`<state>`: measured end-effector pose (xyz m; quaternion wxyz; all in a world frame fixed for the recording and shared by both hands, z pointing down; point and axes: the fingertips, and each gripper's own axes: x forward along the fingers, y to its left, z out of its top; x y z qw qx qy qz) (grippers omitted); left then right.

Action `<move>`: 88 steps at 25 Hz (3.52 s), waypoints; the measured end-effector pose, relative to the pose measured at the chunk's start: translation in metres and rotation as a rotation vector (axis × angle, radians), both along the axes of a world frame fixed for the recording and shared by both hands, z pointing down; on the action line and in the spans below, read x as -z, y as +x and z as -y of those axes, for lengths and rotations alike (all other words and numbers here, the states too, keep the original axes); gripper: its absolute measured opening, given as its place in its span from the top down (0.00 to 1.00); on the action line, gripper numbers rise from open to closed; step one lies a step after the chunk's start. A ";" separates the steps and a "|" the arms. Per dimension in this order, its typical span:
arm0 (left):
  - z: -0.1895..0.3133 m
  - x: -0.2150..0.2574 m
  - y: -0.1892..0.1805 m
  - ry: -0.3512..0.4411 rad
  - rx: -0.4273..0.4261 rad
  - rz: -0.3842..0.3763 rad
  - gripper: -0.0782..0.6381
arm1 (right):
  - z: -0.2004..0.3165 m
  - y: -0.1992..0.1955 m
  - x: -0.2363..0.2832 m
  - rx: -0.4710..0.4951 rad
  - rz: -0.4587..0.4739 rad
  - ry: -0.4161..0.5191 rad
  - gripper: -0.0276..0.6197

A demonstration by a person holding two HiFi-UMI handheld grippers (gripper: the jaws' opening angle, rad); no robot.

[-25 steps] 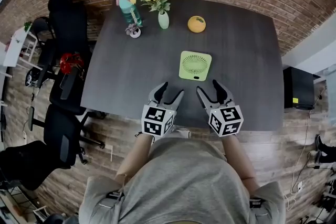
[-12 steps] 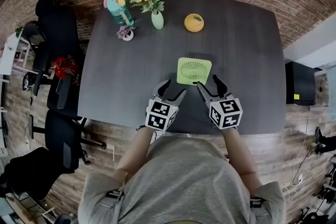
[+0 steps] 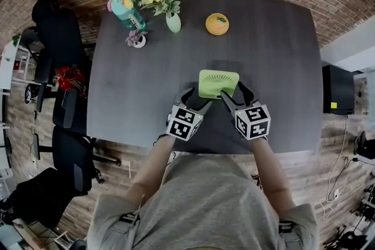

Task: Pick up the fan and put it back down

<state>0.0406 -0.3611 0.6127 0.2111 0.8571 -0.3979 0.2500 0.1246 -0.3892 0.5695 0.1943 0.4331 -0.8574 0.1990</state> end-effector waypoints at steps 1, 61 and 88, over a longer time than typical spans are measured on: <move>0.002 -0.004 0.002 -0.006 -0.010 0.003 0.48 | 0.002 -0.001 -0.002 0.005 -0.004 -0.002 0.53; -0.061 0.055 0.044 0.079 0.076 0.033 0.54 | -0.070 0.012 0.063 0.118 -0.001 0.122 0.54; -0.094 0.071 0.003 0.107 0.184 0.030 0.54 | -0.099 -0.031 0.081 0.218 0.027 0.165 0.55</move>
